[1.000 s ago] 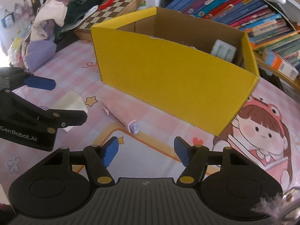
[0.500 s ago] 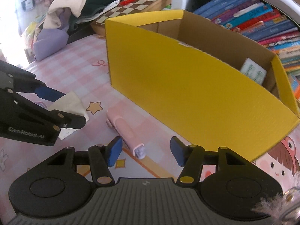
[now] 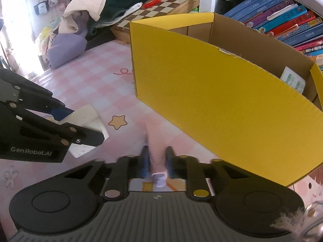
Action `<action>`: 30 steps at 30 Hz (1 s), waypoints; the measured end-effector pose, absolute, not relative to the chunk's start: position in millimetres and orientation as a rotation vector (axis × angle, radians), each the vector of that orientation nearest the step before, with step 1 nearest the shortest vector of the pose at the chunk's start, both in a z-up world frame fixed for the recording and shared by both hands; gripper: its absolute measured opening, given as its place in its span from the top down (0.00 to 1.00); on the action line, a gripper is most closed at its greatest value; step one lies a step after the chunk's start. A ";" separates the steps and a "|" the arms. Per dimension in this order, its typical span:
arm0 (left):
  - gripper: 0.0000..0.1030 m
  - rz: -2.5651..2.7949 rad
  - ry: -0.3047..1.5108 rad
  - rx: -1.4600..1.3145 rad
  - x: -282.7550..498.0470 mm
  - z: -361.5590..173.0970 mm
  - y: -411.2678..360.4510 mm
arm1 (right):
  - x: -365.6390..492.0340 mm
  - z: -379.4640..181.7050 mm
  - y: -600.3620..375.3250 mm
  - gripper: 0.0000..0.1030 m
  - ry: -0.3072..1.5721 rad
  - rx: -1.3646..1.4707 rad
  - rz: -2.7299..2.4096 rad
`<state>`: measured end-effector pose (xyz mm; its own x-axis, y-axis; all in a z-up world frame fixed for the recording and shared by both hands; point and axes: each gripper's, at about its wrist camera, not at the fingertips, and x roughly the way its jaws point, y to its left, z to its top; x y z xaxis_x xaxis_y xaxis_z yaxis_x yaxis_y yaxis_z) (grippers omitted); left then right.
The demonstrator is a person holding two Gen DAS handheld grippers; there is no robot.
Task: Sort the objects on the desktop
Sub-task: 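Close the left gripper on the white block while the right gripper grasps the pink roller, then lift the white block with the left gripper while the right gripper carries the roller to the box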
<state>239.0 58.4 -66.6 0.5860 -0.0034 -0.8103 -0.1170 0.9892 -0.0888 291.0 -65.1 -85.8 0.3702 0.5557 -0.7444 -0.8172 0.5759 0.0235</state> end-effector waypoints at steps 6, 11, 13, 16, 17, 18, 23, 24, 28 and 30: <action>0.75 0.043 0.911 -0.142 230.5 -54.9 58.1 | 283.2 -74.2 -79.1 0.86 0.808 -0.327 0.857; 0.75 0.011 0.885 -0.136 224.8 -45.7 53.9 | 273.2 -61.1 -97.4 0.86 0.803 -0.295 0.807; 0.75 -0.004 0.876 -0.135 222.3 -42.0 52.4 | 268.8 -56.8 -105.4 0.86 0.805 -0.282 0.782; 0.75 -0.026 0.861 -0.131 217.9 -36.6 49.8 | 260.8 -51.3 -117.4 0.86 0.805 -0.265 0.747; 0.75 -0.033 0.856 -0.129 216.5 -34.7 48.9 | 258.2 -49.5 -121.3 0.86 0.804 -0.259 0.735; 0.75 -0.040 0.851 -0.127 215.2 -33.0 47.9 | 255.8 -47.8 -125.0 0.86 0.803 -0.254 0.723; 0.75 -0.074 0.825 -0.110 209.7 -25.3 43.1 | 245.4 -40.5 -142.1 0.86 0.798 -0.228 0.665; 0.75 -0.081 0.821 -0.105 208.6 -24.1 42.1 | 243.5 -39.1 -145.1 0.86 0.797 -0.223 0.653; 0.75 -0.112 0.805 -0.087 203.4 -19.4 37.3 | 236.3 -34.2 -154.7 0.86 0.792 -0.210 0.623; 0.75 -0.126 0.797 -0.079 200.7 -16.6 35.5 | 233.0 -31.7 -157.3 0.86 0.788 -0.207 0.613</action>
